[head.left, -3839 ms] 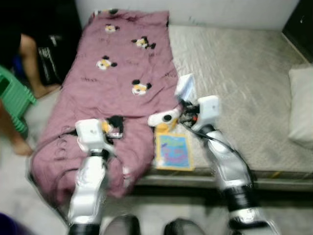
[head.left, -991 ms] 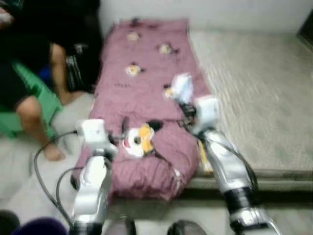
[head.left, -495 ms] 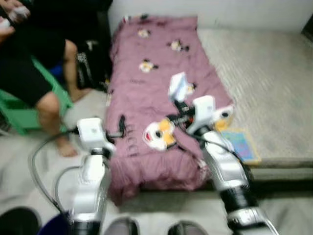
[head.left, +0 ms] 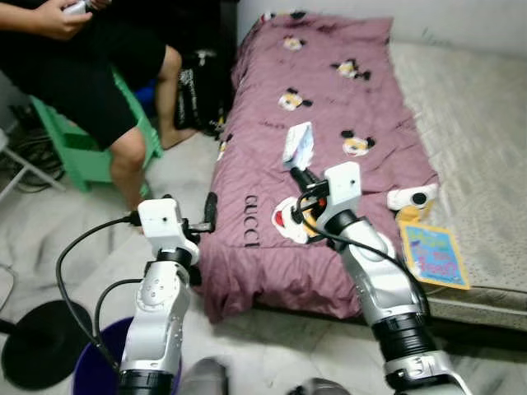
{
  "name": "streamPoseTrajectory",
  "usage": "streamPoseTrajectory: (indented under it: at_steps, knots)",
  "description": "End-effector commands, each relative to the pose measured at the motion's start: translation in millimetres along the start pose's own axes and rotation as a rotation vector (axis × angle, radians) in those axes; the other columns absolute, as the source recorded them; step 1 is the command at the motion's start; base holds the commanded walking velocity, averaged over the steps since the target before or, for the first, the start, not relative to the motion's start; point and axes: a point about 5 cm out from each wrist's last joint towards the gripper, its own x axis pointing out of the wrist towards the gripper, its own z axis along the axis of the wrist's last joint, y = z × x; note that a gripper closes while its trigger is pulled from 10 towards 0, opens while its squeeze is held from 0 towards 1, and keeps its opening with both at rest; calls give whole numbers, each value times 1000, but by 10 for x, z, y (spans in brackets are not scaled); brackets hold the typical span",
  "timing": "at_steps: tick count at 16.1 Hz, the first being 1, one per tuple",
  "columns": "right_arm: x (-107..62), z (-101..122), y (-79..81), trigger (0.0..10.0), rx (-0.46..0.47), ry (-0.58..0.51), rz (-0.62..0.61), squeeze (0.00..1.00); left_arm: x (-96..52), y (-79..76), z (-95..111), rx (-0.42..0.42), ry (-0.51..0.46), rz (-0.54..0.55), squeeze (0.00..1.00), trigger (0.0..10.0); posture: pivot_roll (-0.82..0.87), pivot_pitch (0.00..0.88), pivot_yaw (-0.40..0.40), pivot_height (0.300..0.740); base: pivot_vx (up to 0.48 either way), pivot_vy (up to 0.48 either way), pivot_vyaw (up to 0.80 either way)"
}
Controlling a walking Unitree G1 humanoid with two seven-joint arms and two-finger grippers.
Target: Clean up the room
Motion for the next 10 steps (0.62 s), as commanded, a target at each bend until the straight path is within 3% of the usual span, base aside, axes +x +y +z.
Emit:
streamPoseTrajectory:
  at_steps: [1, 7, 10]
  knots:
    - [83, 91, 92, 10000, -4, -37, 36, 0, 2, 54, 42, 22, -14, 29, 0, 10000, -30, 68, -12, 740, 0, 0, 800]
    - [223, 216, 352, 10000, 16, -88, 122, 0, 60, 58, 108, 80, -27, 32, 0, 10000, -13, 86, 1, 740, 0, 0, 800]
    - [291, 331, 381, 10000, 19, -130, 126, 0, 92, 32, 204, 142, -48, 2, 0, 10000, 11, 93, 1, 740, 0, 0, 800]
